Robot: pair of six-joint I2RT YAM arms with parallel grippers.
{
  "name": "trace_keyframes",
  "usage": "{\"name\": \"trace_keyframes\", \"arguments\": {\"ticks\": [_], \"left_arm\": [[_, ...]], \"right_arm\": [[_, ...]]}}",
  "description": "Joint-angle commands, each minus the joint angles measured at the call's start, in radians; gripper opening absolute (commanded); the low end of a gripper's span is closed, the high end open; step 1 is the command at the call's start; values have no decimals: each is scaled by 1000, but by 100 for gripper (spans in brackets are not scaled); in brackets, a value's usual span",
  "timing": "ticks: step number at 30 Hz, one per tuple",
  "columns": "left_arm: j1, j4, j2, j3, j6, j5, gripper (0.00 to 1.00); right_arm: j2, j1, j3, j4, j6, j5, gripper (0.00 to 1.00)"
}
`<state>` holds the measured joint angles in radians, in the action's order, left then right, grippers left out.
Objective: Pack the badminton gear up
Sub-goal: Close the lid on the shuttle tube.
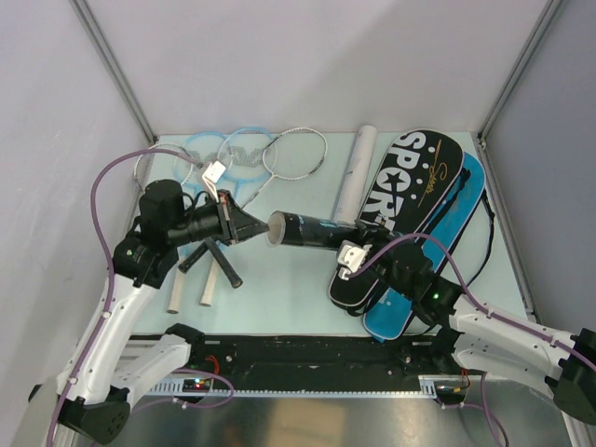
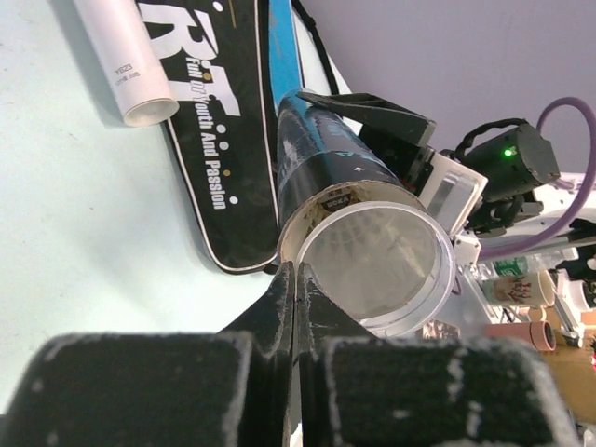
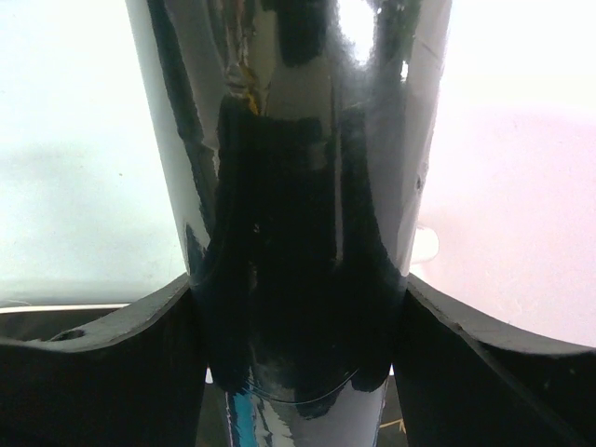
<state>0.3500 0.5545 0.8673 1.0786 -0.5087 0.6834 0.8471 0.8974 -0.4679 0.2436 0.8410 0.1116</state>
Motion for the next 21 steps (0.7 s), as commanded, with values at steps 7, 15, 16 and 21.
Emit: {"name": "trace_keyframes", "arguments": {"ticks": [7, 15, 16, 21], "left_arm": [[6, 20, -24, 30, 63, -128, 0], [24, 20, -4, 27, 55, -93, 0], [31, 19, -1, 27, 54, -89, 0], [57, 19, -1, 30, 51, -75, 0]], "right_arm": [[-5, 5, -55, 81, 5, -47, 36], [20, 7, -52, 104, 1, -58, 36], [25, 6, -52, 110, 0, -57, 36], [44, 8, -53, 132, -13, -41, 36]]}}
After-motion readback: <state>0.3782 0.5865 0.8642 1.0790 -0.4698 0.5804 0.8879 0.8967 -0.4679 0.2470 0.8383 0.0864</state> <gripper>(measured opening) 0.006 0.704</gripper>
